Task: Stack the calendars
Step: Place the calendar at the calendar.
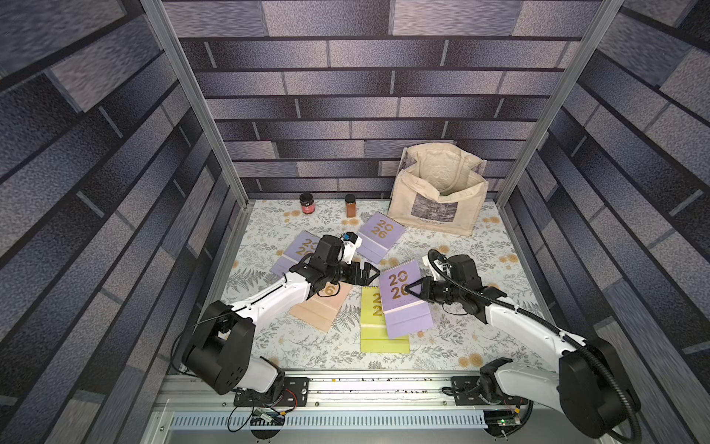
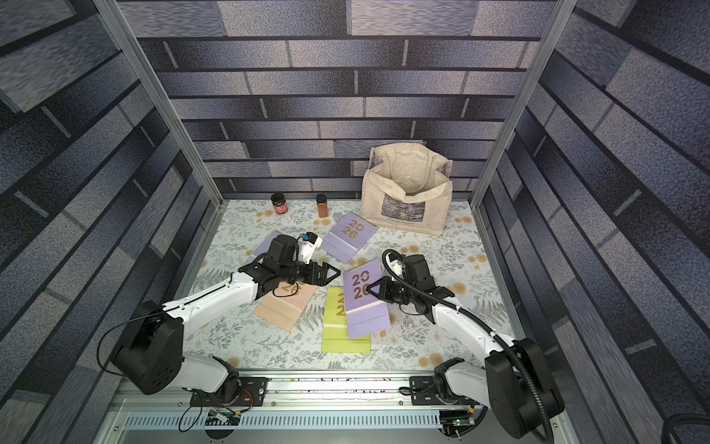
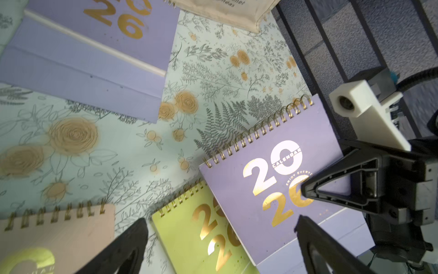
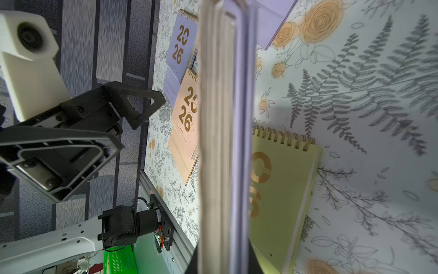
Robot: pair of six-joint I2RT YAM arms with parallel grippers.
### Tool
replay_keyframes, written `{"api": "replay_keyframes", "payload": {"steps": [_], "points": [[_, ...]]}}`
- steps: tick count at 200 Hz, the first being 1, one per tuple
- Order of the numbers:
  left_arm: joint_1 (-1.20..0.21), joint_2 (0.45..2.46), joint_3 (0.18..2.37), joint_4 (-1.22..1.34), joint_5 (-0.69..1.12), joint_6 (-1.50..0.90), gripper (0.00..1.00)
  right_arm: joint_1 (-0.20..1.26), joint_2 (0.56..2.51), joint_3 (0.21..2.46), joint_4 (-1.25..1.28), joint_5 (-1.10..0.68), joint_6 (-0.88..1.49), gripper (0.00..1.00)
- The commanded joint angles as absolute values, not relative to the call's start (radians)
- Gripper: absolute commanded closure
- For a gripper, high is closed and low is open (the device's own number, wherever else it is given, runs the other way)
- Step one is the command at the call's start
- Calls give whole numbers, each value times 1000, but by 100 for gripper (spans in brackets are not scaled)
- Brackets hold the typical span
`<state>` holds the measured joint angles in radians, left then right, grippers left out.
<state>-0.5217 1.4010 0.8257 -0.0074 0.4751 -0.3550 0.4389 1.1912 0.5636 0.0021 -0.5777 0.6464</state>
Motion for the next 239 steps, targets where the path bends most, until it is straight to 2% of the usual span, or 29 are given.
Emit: {"api": "replay_keyframes", "payload": {"steps": [1,50,81,171,239], "points": [[-520,1292,723,120,403,-336,0,482,1223,522,231,-552,758,100],[-510,1148,462,368,397,-335,0,581,1317,489,395,-502,832,100],[-514,1121,372,464,414,-317,0,620,1379,478,495,-473,888,100],[-538,1240,355,538,491,-303,0,677,1396,410,536,-349,969,100],[-546,1290,382,521,546,-307,0,692,1419,366,569,-357,985,100]]}}
